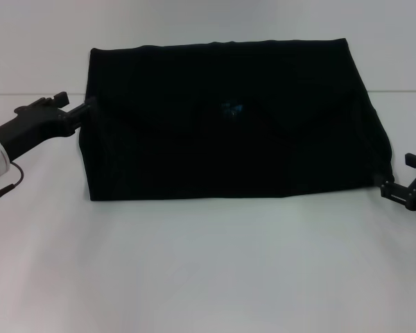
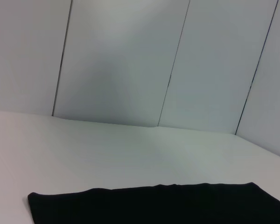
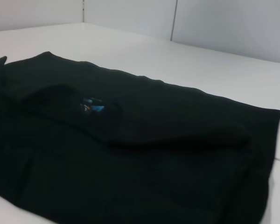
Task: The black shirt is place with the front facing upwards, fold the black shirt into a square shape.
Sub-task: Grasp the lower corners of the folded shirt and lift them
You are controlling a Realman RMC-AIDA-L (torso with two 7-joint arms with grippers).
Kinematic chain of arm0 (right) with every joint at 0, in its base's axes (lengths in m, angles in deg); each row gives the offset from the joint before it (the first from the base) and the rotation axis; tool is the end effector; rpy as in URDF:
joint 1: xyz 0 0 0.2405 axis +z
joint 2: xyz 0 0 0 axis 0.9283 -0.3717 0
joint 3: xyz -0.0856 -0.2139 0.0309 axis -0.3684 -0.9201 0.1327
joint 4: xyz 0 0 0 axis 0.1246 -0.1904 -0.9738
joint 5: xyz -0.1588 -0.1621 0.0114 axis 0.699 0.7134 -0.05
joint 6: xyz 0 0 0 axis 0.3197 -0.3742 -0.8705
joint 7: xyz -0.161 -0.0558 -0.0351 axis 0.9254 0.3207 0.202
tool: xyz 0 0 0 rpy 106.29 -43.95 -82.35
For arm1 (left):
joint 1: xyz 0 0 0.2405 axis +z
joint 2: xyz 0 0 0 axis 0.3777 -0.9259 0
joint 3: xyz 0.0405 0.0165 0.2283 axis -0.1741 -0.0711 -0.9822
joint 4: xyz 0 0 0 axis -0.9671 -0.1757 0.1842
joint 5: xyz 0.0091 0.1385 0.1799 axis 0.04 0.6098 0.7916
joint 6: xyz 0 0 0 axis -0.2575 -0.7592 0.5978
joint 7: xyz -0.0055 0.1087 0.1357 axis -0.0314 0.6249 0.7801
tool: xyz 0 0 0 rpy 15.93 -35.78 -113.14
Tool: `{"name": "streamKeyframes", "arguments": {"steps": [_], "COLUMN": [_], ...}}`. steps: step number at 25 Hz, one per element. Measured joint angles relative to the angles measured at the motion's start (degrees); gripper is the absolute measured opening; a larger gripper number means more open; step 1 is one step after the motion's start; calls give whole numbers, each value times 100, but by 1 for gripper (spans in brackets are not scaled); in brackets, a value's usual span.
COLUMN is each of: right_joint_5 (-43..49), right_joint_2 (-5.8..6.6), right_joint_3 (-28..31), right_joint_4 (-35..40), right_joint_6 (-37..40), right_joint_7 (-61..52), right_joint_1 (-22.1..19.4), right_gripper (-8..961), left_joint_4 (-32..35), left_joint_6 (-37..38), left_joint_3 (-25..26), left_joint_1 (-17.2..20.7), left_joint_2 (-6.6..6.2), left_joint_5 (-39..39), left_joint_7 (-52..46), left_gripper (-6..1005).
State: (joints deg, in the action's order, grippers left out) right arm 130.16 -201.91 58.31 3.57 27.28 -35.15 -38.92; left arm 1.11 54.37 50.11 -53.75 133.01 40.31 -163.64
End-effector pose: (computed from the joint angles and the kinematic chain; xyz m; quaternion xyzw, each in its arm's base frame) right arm 0.3532 0.3787 0.0035 -0.8619 0.2407 0.1218 0.4294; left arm -0.2925 0.4195 0.0314 -0.7903 -0.3429 -0.2874 0.4186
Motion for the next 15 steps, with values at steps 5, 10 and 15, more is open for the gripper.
{"name": "streamKeyframes", "arguments": {"steps": [5, 10, 15], "right_joint_5": [0, -1, -1], "right_joint_2": [0, 0, 0], "right_joint_3": [-188, -338, -348], "right_joint_4": [-45, -92, -203], "right_joint_6": [-146, -420, -556], "right_joint_7": [-171, -330, -334], "right_joint_1": [100, 145, 201], "right_gripper": [761, 736, 683], "left_joint_4": [0, 13, 5], "left_joint_6": [-8, -9, -20], "left_joint_3": [-18, -20, -27], "left_joint_1": [0, 0, 0], "left_joint_2": [-9, -9, -9], "left_joint_5": [1, 8, 24], "left_joint_7": [22, 68, 92], "left_gripper": [678, 674, 675]}}
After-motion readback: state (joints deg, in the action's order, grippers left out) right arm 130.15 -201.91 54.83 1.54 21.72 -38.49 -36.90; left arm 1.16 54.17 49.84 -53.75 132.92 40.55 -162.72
